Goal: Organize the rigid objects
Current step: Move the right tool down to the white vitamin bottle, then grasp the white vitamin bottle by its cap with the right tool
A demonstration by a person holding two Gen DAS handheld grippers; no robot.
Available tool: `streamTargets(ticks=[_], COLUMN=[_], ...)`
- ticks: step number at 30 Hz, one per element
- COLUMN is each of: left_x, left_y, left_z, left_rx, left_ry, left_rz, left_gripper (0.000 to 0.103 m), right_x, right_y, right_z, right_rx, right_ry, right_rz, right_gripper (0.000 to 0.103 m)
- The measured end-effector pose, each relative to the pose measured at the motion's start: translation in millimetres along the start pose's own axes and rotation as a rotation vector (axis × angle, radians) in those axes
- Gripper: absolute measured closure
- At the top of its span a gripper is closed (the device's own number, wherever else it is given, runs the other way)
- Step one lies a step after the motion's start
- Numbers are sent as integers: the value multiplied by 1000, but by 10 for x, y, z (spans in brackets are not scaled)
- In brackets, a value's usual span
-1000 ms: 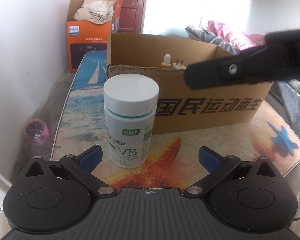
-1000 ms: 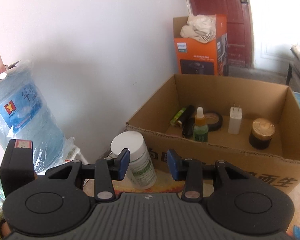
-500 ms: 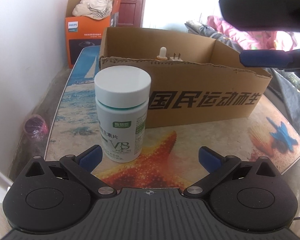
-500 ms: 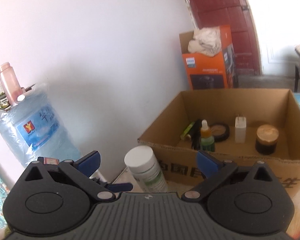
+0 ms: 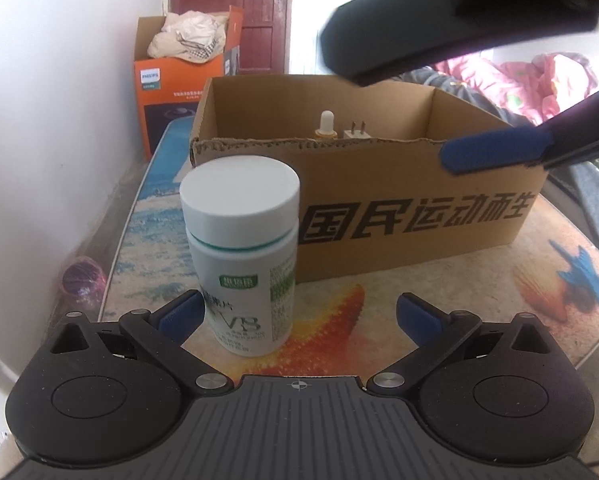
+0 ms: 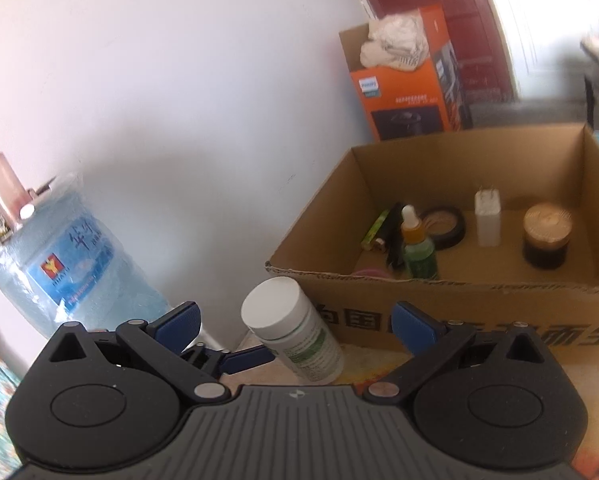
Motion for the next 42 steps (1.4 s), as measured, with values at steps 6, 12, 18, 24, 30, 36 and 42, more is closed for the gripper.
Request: streamTargets(ticks=[6,12,18,24,30,36,42], left_x=[-39,-70,-103,-106,-49,53,115], left_y=[-70,-86,-63,-56,-58,-118,-231], left_z=[-11,9,-12,-48,-142,-342,-629], left_rx=[61,91,111,117,120,138,171], left_ry=[-43,-72,-90,-85,-80,-92,-130], left_rz=[20,25,7,-9,0,26,61], left_gripper=[2,24,46,50,50,50,50], right_x=[-56,-191,-205,-166,-167,-283,-500], right_y=[-53,-64,-47,-65,-55,-20,-9], right_z=[292,504,648,644,554,338,42], right_rx=[-67,-113,-151,-170,-174,-154,-114], right_ry=[-26,-5,44,72,69,54,18], right_rz=[60,20,7,6,4,-25,-74], right_gripper=[0,5,27,42,42,42,42])
Point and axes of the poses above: each gripper's, at about its wrist camera, not at the fingertips, and z roughly the way its jaws point, x to its right, y to its underside, the point moved 2 cm from there along z, roughly the way its jaws point, and after that the axes turned 11 degrees about z, right-handed, at the moved point
